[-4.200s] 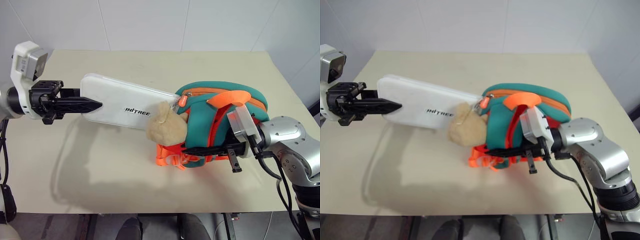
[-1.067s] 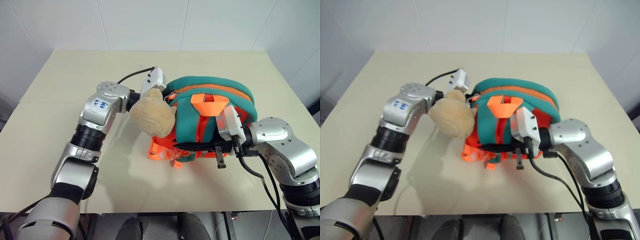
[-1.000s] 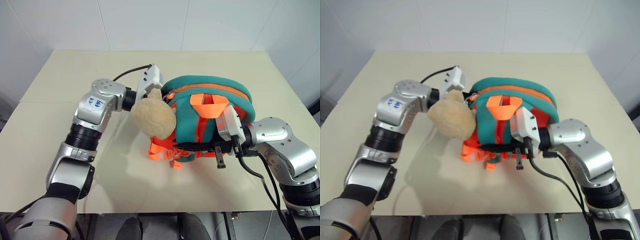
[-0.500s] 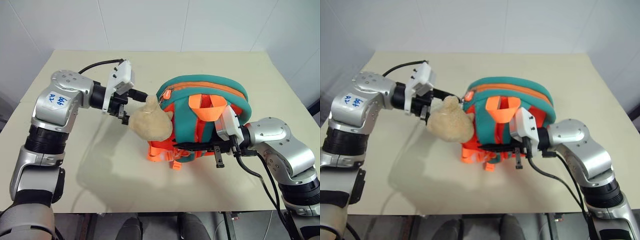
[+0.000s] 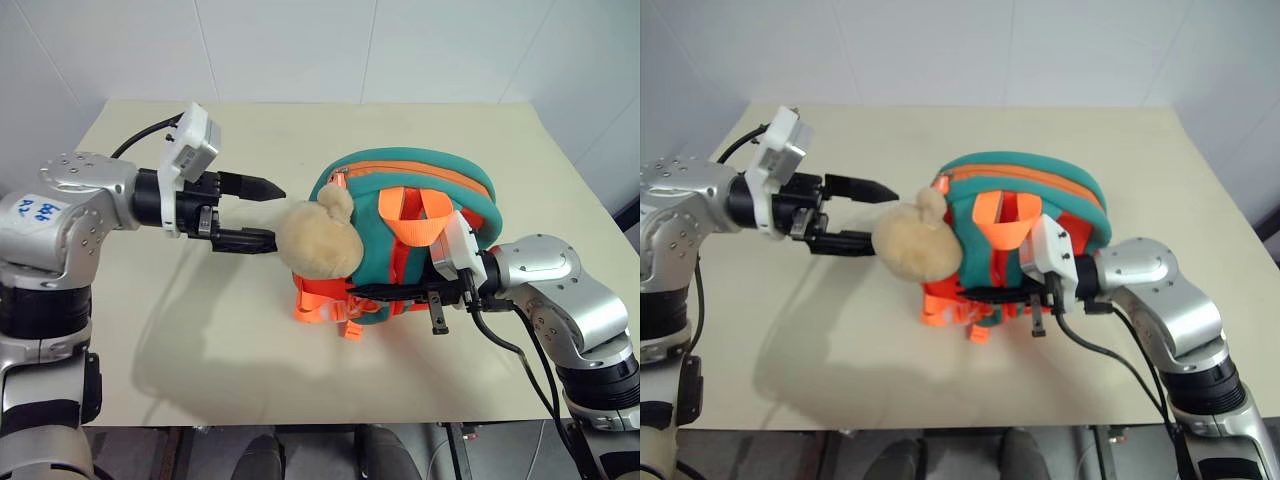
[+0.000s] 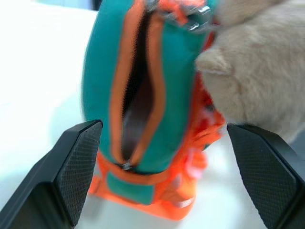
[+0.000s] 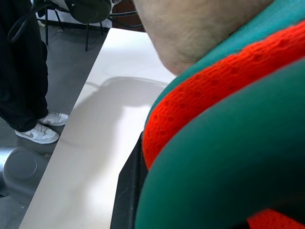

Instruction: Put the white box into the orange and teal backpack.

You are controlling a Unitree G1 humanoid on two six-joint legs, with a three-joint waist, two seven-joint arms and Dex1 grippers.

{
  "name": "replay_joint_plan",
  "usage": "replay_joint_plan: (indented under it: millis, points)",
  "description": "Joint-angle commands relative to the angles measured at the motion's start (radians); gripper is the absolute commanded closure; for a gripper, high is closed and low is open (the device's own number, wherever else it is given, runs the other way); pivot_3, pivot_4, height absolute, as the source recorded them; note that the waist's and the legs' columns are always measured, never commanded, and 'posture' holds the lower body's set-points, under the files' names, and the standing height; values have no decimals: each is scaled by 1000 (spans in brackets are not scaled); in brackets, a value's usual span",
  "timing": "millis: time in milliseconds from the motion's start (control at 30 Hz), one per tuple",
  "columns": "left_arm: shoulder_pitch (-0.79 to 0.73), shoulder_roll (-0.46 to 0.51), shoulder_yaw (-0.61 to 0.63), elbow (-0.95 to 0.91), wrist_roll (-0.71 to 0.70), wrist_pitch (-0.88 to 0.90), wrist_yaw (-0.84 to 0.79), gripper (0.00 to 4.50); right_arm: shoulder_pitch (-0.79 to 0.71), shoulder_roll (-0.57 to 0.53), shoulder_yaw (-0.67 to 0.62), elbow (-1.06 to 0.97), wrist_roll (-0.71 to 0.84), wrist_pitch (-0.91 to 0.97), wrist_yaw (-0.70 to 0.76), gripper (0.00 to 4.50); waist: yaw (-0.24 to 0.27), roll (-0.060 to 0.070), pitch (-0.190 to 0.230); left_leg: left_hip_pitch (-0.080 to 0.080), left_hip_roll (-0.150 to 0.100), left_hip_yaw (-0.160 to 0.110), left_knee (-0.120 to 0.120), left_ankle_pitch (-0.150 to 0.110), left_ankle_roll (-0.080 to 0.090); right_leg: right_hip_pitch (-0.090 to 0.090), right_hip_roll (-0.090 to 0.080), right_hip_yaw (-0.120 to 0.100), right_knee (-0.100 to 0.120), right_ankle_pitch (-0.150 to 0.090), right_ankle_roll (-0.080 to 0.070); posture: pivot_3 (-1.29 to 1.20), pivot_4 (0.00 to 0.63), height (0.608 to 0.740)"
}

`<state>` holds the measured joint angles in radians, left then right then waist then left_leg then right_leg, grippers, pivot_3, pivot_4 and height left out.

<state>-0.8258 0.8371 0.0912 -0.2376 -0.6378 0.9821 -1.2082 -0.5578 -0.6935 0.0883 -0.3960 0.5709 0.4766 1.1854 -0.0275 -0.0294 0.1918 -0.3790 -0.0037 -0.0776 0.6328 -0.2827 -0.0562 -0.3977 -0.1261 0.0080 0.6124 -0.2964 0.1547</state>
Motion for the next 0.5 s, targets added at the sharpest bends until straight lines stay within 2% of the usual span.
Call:
replay_joint_plan:
  millis: [33, 333, 500]
  points:
    - [28, 22, 58, -96, -90, 62, 40, 35, -21, 10, -1, -11, 6, -23, 3, 3990, 0, 0, 0, 0, 0, 0, 0, 0, 0, 0, 0, 0, 0, 0, 0, 0, 150, 740]
    - [96, 54, 123, -190, -223, 144, 139, 35, -30, 15, 6, 4, 2, -36, 8, 3990, 0, 0, 0, 1, 0, 0, 0, 0, 0, 0, 0, 1, 1, 0, 0, 0, 150, 740]
    - [118, 51, 123, -202, -241, 132, 201, 35, -35, 17, 9, 14, -2, -45, 10, 3990, 0, 0, 0, 1, 0, 0, 0, 0, 0, 0, 0, 1, 1, 0, 0, 0, 150, 740]
